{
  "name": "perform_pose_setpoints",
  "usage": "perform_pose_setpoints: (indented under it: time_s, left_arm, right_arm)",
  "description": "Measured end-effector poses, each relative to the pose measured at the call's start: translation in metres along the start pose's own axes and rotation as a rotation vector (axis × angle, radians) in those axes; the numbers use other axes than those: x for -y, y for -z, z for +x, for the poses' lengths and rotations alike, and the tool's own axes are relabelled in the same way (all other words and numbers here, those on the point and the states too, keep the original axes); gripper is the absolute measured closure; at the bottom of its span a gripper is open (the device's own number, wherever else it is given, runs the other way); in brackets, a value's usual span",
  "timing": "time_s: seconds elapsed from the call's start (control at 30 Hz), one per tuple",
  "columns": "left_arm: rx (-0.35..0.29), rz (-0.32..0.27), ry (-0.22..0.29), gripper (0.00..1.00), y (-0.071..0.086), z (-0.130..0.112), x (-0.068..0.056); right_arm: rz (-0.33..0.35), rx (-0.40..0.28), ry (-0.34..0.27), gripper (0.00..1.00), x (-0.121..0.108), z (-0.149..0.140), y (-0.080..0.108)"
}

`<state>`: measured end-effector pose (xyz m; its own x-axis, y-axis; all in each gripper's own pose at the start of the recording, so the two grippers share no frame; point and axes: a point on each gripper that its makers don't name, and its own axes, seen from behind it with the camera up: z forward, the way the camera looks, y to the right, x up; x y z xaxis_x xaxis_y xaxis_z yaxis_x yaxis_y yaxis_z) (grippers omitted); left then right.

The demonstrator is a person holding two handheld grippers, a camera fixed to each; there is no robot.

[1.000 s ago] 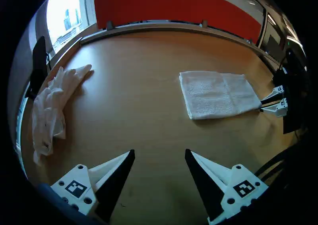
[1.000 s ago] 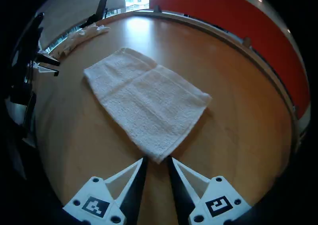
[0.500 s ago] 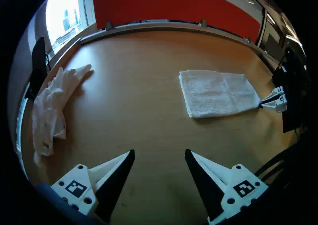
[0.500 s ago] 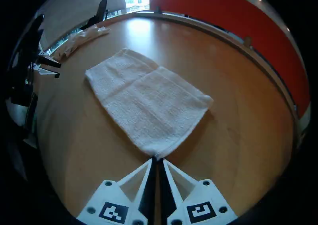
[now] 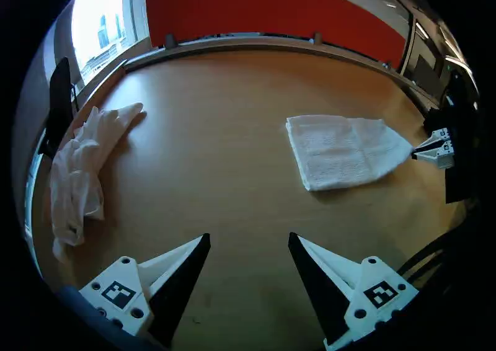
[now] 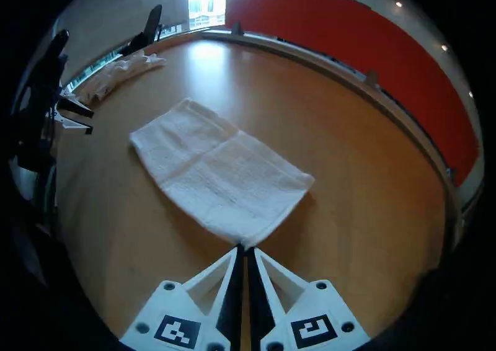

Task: Fold towel

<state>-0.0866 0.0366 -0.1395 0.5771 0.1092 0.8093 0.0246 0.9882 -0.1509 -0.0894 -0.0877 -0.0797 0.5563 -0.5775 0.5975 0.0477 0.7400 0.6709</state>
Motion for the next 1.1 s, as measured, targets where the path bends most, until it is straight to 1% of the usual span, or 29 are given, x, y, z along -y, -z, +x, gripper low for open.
perform_pose_setpoints:
  time_s: [0.2,0.4,0.67,0.8,1.1]
  left_arm:
    - [-0.005,-0.001,0.008,0.06,0.000,0.001,-0.001]
    - [-0.008,-0.002,-0.003,0.06,0.002,0.003,-0.002]
    - [-0.013,-0.009,-0.006,0.06,0.005,0.004,-0.006]
    - [-0.015,-0.010,-0.009,0.06,0.006,0.005,-0.007]
    - [-0.019,-0.015,-0.003,0.06,0.009,0.005,-0.011]
  right_arm:
    - [-0.031,-0.032,-0.002,0.96,-0.010,0.008,0.022]
    - [-0.078,-0.058,0.021,0.96,-0.025,0.018,0.045]
    - [-0.116,-0.083,0.044,0.96,-0.039,0.031,0.071]
    - [-0.123,-0.091,0.058,0.96,-0.041,0.034,0.076]
    - [-0.097,-0.094,0.083,0.96,-0.029,0.043,0.069]
